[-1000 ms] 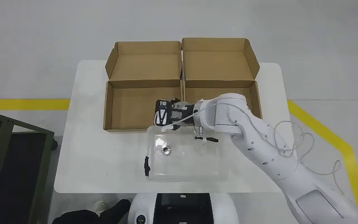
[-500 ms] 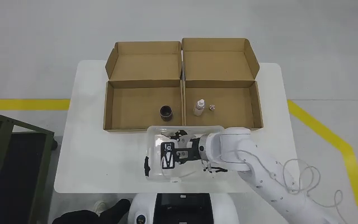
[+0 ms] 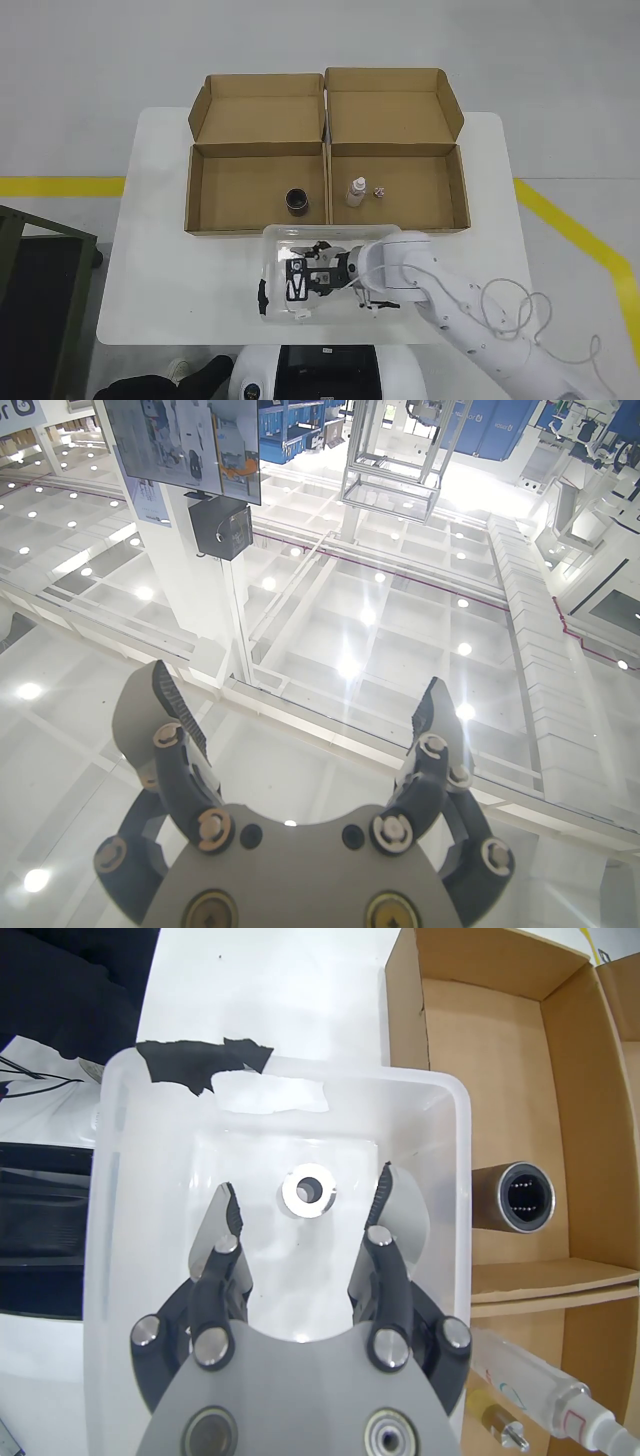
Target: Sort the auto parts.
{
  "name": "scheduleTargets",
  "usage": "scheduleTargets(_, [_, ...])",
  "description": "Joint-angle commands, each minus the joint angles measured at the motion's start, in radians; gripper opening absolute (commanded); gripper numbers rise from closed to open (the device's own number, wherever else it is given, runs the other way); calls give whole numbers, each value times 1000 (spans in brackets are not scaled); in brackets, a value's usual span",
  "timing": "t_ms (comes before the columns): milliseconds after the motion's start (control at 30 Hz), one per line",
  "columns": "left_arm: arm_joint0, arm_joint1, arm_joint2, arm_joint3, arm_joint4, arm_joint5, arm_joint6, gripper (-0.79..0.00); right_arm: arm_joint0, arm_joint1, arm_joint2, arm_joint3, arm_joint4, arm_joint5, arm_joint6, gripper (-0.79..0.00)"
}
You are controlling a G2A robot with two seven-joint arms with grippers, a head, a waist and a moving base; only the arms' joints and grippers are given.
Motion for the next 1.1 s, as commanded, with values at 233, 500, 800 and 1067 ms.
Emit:
scheduleTargets(233, [0, 0, 0, 0, 0, 0, 0, 0, 60, -31, -78, 108, -8, 10, -23, -299])
scheduleTargets(500, [0, 0, 0, 0, 0, 0, 0, 0, 94, -54, -120, 193, -6, 18, -43, -348])
scheduleTargets(800, [0, 0, 0, 0, 0, 0, 0, 0, 105, -65, -133, 222, -6, 18, -59, -668])
scheduleTargets(1067, [0, 0, 0, 0, 0, 0, 0, 0, 99, -60, -106, 165, 11, 2, -54, -785])
